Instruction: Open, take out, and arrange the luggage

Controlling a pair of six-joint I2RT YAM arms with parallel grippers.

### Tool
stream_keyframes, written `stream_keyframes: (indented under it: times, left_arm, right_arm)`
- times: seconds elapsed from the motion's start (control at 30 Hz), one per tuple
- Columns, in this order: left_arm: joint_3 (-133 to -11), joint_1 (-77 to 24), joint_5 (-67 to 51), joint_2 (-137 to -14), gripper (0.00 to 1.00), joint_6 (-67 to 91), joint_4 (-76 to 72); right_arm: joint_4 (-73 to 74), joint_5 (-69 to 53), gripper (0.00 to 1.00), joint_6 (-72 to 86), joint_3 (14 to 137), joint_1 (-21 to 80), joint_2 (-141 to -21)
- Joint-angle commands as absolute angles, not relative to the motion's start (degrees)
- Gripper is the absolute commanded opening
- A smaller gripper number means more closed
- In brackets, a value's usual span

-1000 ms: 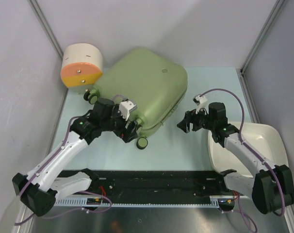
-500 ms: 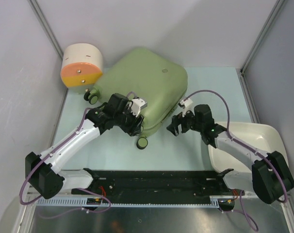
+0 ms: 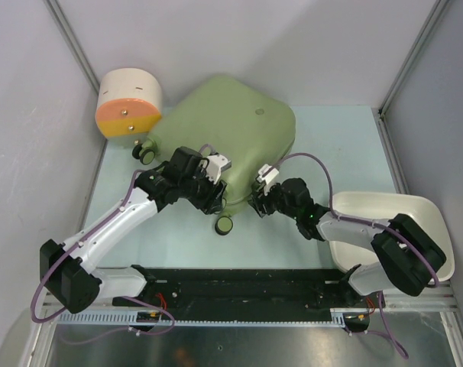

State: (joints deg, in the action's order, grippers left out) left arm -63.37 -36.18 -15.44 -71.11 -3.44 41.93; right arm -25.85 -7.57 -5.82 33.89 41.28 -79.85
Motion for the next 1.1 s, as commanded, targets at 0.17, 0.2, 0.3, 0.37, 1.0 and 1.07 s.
stream_keyframes:
  times: [0.17,0.2,0.3,0.37,1.0,1.07]
  left_arm:
    - [-62.4,-36.8,-22.6,-70.5,0.07,-3.9,40.9]
    - [-61.9,-36.8,-22.6,-70.5,0.05,-3.7,41.0]
    - [-60.9,-36.8,-22.1,-69.8,0.0,-4.0,41.0]
    - [-60.5,-36.8,-21.5,-69.2,0.0,-4.5,41.0]
    - [-54.2,-36.4,-24.3,-56.2,0.0,-17.0,46.1]
    - [-55.6,-36.7,-23.7,-56.5,0.0,-21.1,47.9]
  right_arm:
    - [-36.7,4.0,0.31,-8.6,32.6,42.9,-81.2]
    - [-37.0,4.0,0.25,-8.6,32.5,42.6,-81.0]
    - [-36.0,2.3,0.0,-8.5,32.5,40.9,-79.9]
    - [-34.6,0.6,0.0,-8.0,32.5,38.8,-79.2]
    - [-29.9,-13.5,0.0,-15.2,33.4,20.5,-74.3]
    - [-29.1,-13.4,0.0,-16.8,35.0,19.0,-75.0]
